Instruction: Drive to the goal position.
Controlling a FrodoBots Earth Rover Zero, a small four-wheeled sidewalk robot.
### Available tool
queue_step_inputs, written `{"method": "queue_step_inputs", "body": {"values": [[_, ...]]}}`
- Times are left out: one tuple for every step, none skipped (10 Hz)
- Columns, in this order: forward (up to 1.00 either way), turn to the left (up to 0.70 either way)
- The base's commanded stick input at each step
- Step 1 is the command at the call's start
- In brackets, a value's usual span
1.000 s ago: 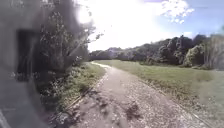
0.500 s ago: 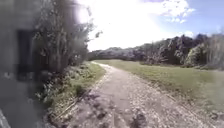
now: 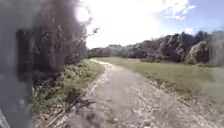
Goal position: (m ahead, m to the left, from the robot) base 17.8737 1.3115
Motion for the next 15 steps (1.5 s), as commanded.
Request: {"method": "queue_step_inputs", "body": {"values": [[0.7,0.0],[0.7,0.0],[0.7,0.0],[0.7,0.0],[0.7,0.0],[0.7,0.0],[0.7,0.0],[0.7,0.0],[0.7,0.0],[0.7,0.0],[0.7,0.0],[0.7,0.0],[0.7,0.0],[0.7,0.0],[0.7,0.0]]}}
